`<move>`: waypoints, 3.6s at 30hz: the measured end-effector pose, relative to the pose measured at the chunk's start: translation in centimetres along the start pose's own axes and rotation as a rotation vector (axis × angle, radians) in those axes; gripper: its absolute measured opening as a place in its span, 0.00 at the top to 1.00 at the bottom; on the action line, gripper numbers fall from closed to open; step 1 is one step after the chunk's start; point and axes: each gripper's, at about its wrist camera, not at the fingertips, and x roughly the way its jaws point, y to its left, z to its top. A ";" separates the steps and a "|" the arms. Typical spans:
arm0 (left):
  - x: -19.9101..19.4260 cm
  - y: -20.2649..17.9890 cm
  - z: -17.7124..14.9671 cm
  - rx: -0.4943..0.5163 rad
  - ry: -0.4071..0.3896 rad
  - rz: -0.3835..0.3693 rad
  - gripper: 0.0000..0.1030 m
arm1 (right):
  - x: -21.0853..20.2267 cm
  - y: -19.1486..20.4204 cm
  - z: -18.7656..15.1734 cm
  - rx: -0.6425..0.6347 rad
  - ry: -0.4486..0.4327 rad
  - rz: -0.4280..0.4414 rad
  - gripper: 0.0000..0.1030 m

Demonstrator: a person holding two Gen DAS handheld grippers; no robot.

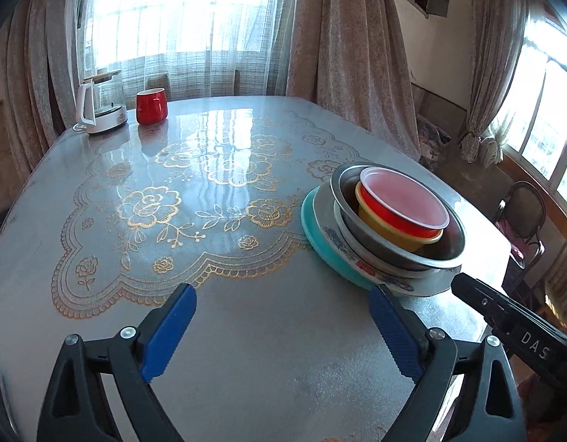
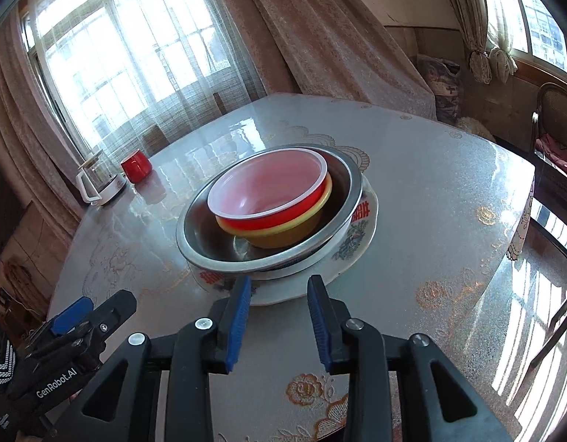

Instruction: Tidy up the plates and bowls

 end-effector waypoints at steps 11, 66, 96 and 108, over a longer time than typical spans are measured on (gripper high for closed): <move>-1.7 1.0 -2.6 0.014 0.012 0.062 0.00 | -1.4 1.3 -2.6 -0.053 -0.014 -0.039 0.60; -2.1 0.1 -4.7 0.051 0.058 0.103 0.00 | -2.7 1.4 -5.2 -0.110 -0.041 -0.168 0.32; -1.5 -0.1 -4.4 0.056 0.069 0.110 0.00 | -2.4 1.1 -5.3 -0.104 -0.034 -0.169 0.32; -1.0 -0.1 -4.1 0.044 0.077 0.102 0.00 | -2.5 0.7 -5.2 -0.095 -0.033 -0.169 0.32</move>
